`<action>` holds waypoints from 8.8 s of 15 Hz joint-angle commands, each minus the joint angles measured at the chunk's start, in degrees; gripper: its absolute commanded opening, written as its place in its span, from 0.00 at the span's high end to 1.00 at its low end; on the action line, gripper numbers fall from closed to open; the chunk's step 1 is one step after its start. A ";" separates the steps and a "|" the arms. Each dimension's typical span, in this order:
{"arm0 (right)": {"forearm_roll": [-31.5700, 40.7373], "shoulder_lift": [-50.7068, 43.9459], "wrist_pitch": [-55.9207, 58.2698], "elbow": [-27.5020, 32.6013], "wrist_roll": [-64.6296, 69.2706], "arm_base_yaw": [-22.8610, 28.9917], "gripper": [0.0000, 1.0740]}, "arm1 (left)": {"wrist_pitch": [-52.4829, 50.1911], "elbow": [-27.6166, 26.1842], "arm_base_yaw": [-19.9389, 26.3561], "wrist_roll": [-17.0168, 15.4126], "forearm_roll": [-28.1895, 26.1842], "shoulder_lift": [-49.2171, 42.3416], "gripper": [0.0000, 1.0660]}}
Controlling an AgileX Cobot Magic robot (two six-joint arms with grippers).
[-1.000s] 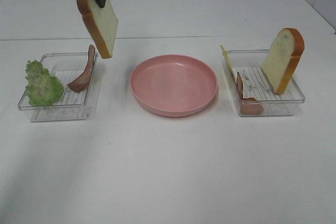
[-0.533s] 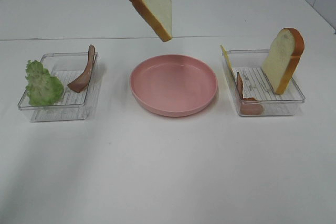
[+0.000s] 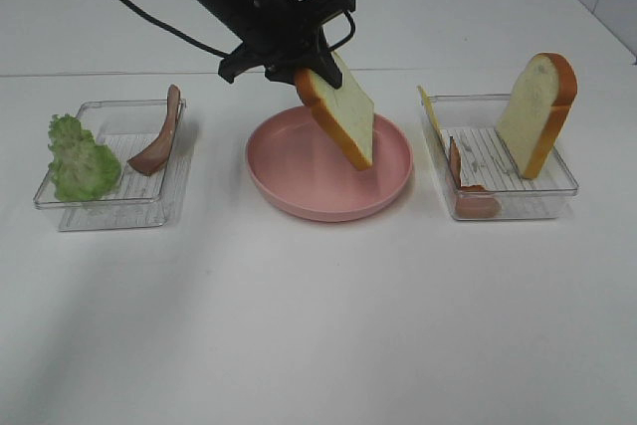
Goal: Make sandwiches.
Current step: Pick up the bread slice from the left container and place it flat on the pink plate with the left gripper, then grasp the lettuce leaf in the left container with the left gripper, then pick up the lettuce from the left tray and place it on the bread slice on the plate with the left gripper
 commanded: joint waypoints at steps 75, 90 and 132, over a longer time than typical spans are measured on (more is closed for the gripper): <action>0.00 -1.89 -0.52 0.23 -0.17 -0.11 0.08 | -1.09 30.42 26.18 4.98 26.59 -15.47 0.07; 0.00 -1.89 -0.52 0.23 -0.17 -0.11 0.08 | 5.50 25.38 26.07 4.87 26.07 -12.49 0.11; 0.00 -1.89 -0.52 0.23 -0.17 -0.11 0.08 | 1.03 10.54 15.99 -1.32 12.32 -20.74 1.00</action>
